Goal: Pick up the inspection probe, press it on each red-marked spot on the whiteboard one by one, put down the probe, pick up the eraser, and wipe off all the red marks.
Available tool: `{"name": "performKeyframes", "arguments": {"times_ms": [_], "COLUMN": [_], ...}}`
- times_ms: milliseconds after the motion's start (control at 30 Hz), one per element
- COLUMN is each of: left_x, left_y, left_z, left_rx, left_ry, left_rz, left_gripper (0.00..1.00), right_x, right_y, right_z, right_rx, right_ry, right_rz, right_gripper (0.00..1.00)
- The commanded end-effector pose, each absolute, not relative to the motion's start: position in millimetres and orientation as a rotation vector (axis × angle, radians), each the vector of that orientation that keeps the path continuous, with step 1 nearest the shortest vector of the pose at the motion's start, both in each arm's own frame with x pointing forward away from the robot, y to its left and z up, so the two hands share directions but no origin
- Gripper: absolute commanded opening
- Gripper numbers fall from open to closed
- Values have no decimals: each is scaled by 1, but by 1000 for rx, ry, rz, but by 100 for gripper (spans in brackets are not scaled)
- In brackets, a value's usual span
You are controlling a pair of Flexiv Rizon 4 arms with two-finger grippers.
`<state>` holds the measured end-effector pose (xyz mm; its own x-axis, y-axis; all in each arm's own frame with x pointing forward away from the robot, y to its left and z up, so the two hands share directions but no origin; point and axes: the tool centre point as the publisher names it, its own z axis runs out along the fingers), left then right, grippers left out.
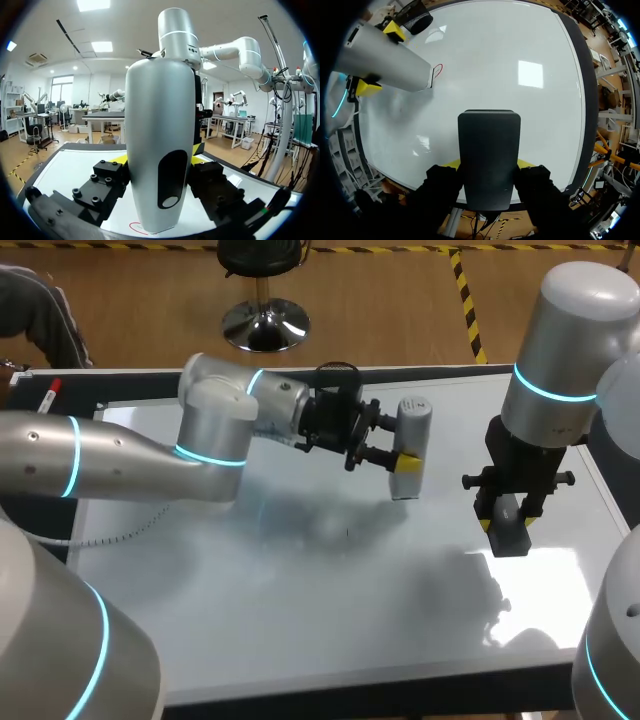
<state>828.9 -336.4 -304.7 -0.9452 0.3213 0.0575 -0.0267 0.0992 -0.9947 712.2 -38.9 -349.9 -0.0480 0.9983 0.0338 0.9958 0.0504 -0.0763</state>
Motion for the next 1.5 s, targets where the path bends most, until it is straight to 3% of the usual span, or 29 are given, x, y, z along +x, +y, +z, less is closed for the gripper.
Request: {"name": "performKeyframes", "arguments": {"times_ms": [33,900,1500], "left_x": [826,824,820], "left_y": [-328,-293,-234], "left_z": [-297,-274,-270], "left_rx": [-286,-287,-194], "left_ry": [-2133,-2129,-2173], "left_rz": [1917,1930,1985], "left_gripper": [0,0,0], "right_x": [712,712,712], "right_y": [-39,-39,-39], "right_z": [-349,-349,-349], "right_rx": [-2111,-2111,-2111], "right_ry": [-2222,-2222,-2222], "right_rz": [47,47,47], "right_gripper": [0,0,0]}}
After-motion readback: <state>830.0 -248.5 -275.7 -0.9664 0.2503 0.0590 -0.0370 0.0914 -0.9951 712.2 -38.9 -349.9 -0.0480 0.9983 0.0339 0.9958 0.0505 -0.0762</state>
